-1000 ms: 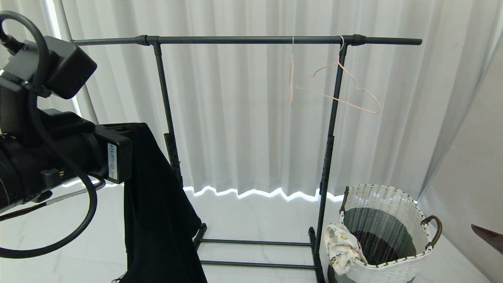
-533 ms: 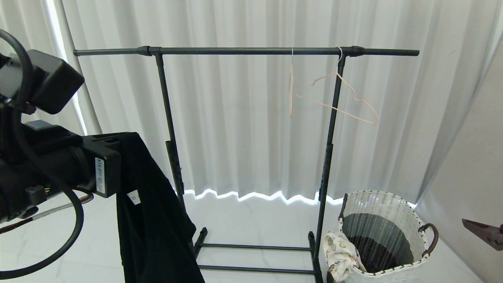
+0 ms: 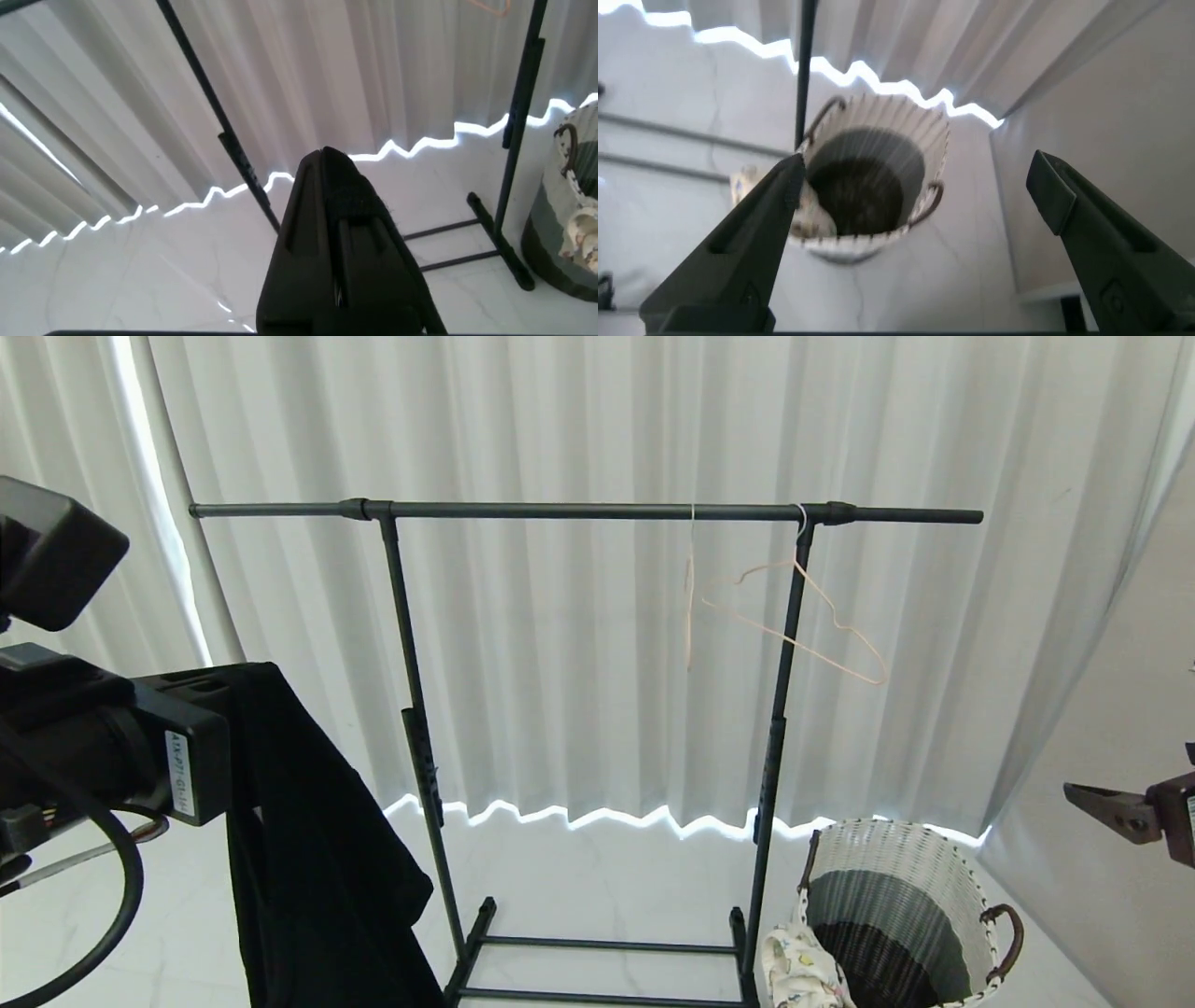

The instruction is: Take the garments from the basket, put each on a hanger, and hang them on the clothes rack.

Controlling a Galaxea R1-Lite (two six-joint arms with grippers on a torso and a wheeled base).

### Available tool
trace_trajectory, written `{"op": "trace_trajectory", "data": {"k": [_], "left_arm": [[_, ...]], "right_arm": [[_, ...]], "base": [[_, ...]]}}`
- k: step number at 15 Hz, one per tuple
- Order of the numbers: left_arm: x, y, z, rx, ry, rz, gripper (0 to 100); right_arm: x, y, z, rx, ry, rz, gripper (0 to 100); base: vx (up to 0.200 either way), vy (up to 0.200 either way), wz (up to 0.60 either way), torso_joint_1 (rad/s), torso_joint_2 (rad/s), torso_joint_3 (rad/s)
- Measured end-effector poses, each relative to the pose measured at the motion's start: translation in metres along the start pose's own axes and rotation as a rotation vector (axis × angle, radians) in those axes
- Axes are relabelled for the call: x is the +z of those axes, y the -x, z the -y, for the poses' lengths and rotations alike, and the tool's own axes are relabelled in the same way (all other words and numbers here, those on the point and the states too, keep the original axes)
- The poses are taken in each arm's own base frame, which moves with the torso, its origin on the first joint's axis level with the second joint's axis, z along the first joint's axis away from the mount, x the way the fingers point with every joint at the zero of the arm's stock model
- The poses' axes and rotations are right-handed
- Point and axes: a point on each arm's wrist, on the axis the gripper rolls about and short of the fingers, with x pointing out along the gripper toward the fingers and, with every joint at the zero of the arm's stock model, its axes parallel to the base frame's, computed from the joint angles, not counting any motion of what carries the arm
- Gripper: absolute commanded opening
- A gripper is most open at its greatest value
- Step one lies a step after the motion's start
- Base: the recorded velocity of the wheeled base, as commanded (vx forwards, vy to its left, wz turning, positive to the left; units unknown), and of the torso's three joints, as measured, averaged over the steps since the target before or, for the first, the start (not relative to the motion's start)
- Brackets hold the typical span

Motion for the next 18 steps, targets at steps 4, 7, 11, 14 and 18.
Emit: {"op": "trace_trajectory", "data": {"k": [4,7,11,14,18], "left_arm": [[0.0,0.001,-0.002,0.009,0.002,0.001,0],[-0.001,0.0,-0.005,0.03,0.006,-0.007,0],[-0.005,-0.004,-0.011,0.075,0.013,-0.036,0],[-0.006,-0.005,-0.011,0.077,0.002,-0.039,0],[-0.006,-0.005,-0.011,0.073,-0.023,-0.042,0]], "right_arm": [[0.011,-0.012,0.0,-0.006,-0.004,0.014,100],[0.013,-0.016,0.0,-0.006,-0.004,0.009,100],[0.014,-0.017,0.0,-0.005,-0.002,0.009,100],[0.014,-0.016,0.0,0.006,-0.003,0.016,100],[0.02,-0.016,0.0,0.024,-0.011,0.087,100]], "base": [[0.0,0.0,0.0,0.217,-0.49,-0.282],[0.0,0.0,0.0,0.227,-0.51,-0.286],[0.0,0.0,0.0,0.244,-0.53,-0.292],[0.0,0.0,0.0,0.243,-0.51,-0.281],[0.05,0.0,0.0,0.06,-0.12,-0.062]]}}
